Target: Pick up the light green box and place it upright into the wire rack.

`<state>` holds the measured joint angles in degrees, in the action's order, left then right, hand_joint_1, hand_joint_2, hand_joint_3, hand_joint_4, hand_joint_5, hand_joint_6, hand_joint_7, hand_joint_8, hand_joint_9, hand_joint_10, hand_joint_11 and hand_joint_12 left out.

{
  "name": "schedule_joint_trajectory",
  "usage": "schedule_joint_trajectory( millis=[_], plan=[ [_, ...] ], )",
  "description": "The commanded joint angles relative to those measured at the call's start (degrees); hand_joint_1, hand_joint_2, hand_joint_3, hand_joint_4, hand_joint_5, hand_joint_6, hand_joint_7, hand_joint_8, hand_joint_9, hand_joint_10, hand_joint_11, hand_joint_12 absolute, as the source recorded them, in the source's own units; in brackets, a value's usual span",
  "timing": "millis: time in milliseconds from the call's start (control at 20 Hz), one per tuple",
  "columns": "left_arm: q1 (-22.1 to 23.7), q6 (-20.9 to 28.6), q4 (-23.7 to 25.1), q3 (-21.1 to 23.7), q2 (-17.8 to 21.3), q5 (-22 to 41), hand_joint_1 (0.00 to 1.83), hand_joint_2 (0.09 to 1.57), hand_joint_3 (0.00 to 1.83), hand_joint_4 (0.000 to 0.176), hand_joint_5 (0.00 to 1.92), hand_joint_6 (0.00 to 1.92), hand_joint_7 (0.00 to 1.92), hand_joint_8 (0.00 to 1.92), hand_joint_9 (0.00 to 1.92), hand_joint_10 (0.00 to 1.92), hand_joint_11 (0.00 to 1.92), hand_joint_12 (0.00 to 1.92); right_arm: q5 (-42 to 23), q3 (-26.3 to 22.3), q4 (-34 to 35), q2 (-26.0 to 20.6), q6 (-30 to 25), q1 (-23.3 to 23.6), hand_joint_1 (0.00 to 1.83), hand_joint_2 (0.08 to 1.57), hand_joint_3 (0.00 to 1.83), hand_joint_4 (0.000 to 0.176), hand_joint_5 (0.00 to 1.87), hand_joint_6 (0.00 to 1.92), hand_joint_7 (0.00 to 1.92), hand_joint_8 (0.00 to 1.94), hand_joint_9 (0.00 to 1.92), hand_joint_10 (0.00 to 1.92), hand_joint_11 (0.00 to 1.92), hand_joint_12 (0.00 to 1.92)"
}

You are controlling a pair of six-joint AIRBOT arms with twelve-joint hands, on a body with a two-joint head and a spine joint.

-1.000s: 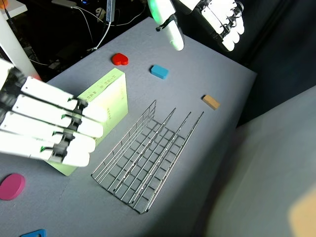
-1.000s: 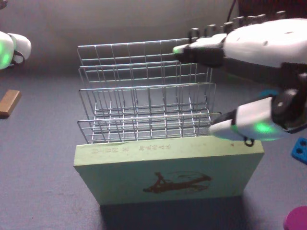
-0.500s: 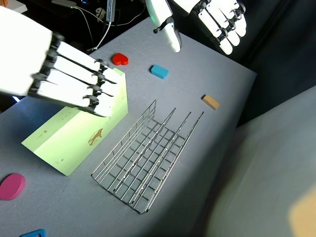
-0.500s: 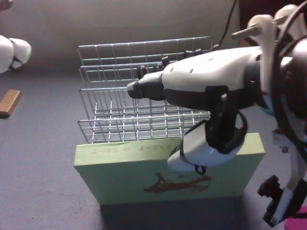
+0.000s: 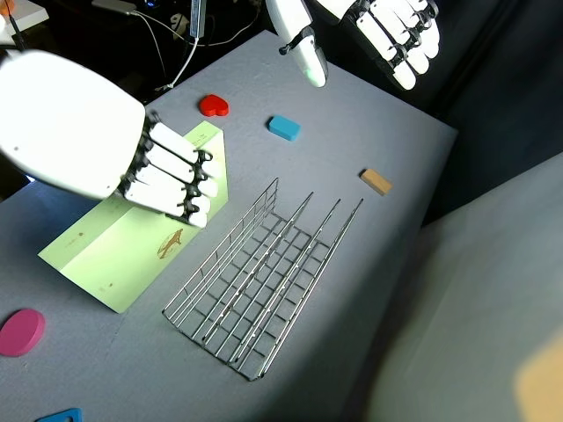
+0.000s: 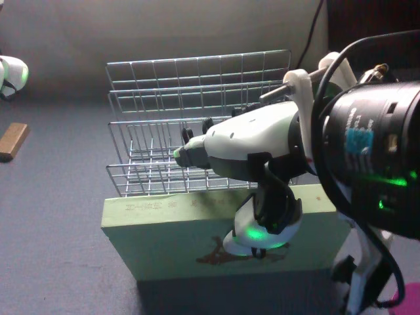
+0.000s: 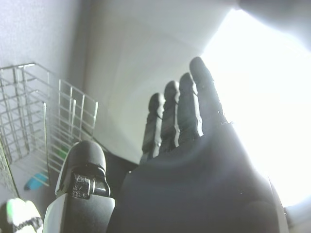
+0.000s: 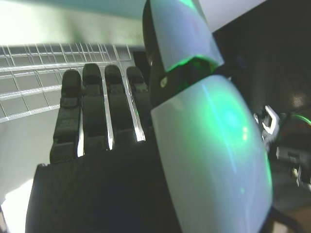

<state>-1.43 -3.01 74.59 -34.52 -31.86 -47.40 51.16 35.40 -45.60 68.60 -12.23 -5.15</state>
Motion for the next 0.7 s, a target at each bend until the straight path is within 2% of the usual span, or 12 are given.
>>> schedule_joint_trajectory(
  millis=[0,200,350,650],
  plan=[
    [0.5,-0.4,5.0,-0.2,0.4,0.6,0.0,1.38,0.01,0.0,0.07,0.0,0.07,0.0,0.01,0.0,0.0,0.34,-2.3,0.1,-4.6,0.4,-0.9,0.2,1.12,1.06,0.0,0.0,0.09,0.01,0.12,0.01,0.17,0.01,0.0,0.33],
    [0.5,-0.7,4.8,-0.1,0.4,0.5,0.0,1.39,0.01,0.0,0.07,0.0,0.07,0.0,0.01,0.0,0.0,0.34,-0.9,0.1,-7.2,1.3,-1.5,-1.3,1.1,1.05,0.0,0.0,0.09,0.01,0.12,0.0,0.17,0.01,0.0,0.33],
    [0.5,-0.7,4.7,-0.1,0.4,0.4,0.0,1.39,0.0,0.0,0.07,0.0,0.07,0.0,0.01,0.0,0.0,0.19,-0.8,0.1,-7.8,1.4,-1.6,-1.7,1.1,1.05,0.0,0.0,0.08,0.0,0.11,0.0,0.17,0.01,0.0,0.33],
    [0.5,-1.0,4.7,0.0,0.5,0.4,0.0,1.38,0.0,0.0,0.06,0.0,0.06,0.0,0.01,0.0,0.0,0.18,-0.8,0.1,-8.4,1.5,-1.2,-2.3,1.09,1.04,0.0,0.0,0.08,0.0,0.12,0.0,0.16,0.0,0.0,0.33]
  ],
)
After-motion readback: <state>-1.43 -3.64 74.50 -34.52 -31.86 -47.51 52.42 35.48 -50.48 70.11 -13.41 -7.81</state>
